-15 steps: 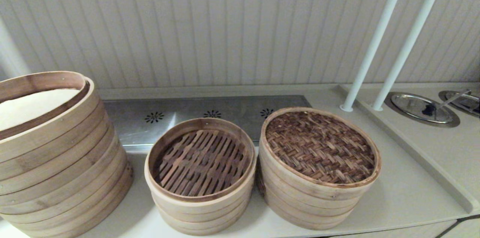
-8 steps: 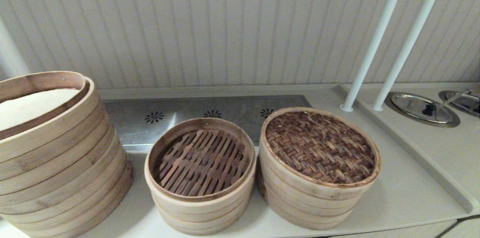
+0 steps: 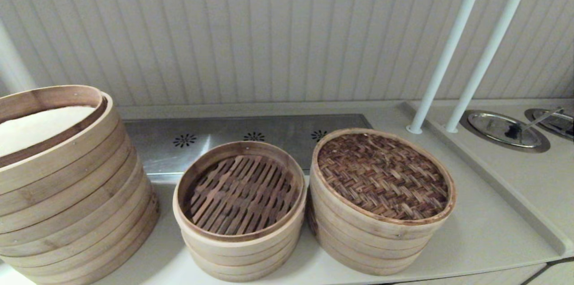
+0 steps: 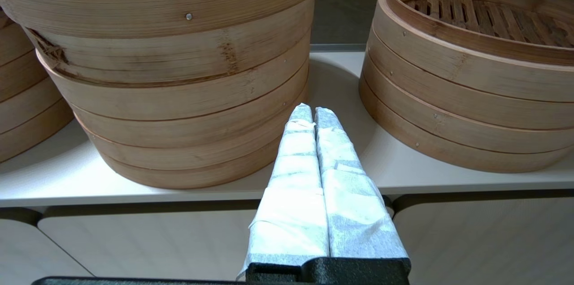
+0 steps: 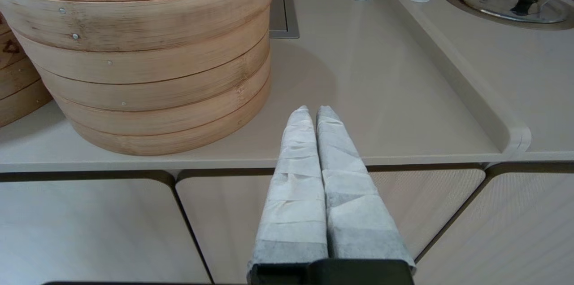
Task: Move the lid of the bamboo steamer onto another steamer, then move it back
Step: Pick up the steamer
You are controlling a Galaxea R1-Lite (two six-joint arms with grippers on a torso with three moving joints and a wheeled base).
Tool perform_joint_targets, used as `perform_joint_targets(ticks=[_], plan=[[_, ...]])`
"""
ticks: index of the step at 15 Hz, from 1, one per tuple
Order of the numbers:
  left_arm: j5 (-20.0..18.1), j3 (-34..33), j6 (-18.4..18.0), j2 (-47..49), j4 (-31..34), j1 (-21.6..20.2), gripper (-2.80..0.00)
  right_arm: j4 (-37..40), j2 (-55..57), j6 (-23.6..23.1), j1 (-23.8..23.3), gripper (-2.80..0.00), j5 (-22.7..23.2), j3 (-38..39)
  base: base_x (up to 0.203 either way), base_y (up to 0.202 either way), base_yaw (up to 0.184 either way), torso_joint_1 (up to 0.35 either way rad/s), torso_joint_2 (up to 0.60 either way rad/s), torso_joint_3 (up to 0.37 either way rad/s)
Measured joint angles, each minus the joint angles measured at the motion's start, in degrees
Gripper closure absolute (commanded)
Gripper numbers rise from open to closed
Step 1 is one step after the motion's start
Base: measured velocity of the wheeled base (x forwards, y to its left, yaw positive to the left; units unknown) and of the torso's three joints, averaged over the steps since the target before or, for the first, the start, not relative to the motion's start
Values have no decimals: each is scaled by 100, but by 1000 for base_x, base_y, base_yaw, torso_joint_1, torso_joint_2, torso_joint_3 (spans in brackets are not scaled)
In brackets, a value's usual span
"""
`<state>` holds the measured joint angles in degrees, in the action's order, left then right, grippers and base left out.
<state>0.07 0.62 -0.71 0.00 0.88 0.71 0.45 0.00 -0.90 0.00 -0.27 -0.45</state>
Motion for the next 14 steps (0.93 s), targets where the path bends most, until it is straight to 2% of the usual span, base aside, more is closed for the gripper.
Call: perform_joint_targets(ticks=[6,14], plan=[[0,0,1,0,-2,0,0,277,775,-30,29,0,79,-1316,0,0,0,0,0,0],[0,0,0,0,0,0,0,-309,3322,-61,157,0,121,-2902,0,0,0,0,0,0]])
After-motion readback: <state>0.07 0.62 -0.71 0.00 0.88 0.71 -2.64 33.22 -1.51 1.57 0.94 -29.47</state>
